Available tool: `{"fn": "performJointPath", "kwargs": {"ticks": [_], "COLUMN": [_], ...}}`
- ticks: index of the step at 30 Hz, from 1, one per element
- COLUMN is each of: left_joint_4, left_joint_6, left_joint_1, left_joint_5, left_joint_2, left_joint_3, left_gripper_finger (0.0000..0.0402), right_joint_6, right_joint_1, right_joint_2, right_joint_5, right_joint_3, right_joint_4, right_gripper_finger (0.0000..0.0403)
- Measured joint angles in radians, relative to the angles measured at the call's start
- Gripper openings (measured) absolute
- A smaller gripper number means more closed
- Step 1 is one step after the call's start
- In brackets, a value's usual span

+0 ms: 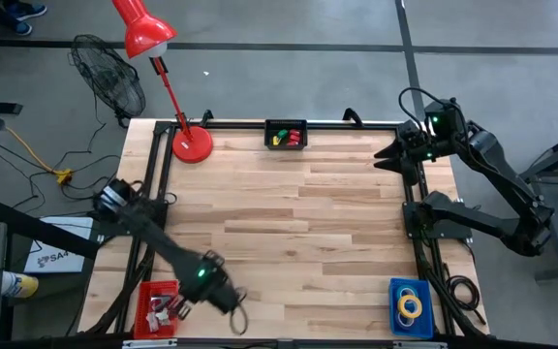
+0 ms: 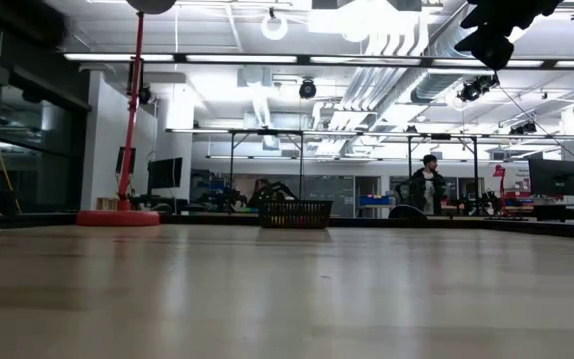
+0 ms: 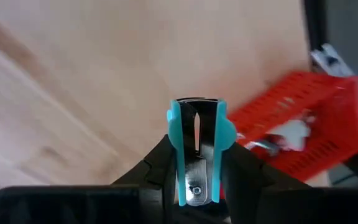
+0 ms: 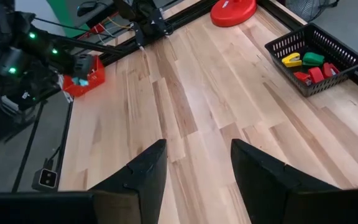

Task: Pick and place Stapler, Stapler remover, tape
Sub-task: Put the blue staple remover into the red basket

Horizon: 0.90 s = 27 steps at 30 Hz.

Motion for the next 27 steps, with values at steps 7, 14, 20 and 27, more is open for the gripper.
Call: {"fn": "performJointPath", "kwargs": {"ticks": [7,14,20,27], "left_joint_4": [-0.064,-0.067,-0.025,0.127], "left_joint_6": [-0.282,-0.501,-0.608,-0.624], "left_joint_1": [-0.176,-0.281,-0.296,-0.274], "left_joint_5": [0.08,0.152,0.215,0.255], "left_joint_2": [0.0,0.0,0.0,0.001], "left_joint_3": [-0.009,-0.009,-0.088,-0.216], "left_gripper_finger": [0.0088,0.0088,0.0088,0.0088], "right_joint_6": [-0.011,-0.016,-0.022,-0.022], "right_joint_1": [0.0,0.0,0.0,0.0], "right_joint_2": [0.0,0.0,0.0,0.0], "right_joint_5": [0.0,0.0,0.0,0.0], "right_joint_3": [0.0,0.0,0.0,0.0], "right_joint_4": [0.019,0.04,0.044,0.044], "right_gripper_finger": [0.0169,0.0169,0.0169,0.0169]}}
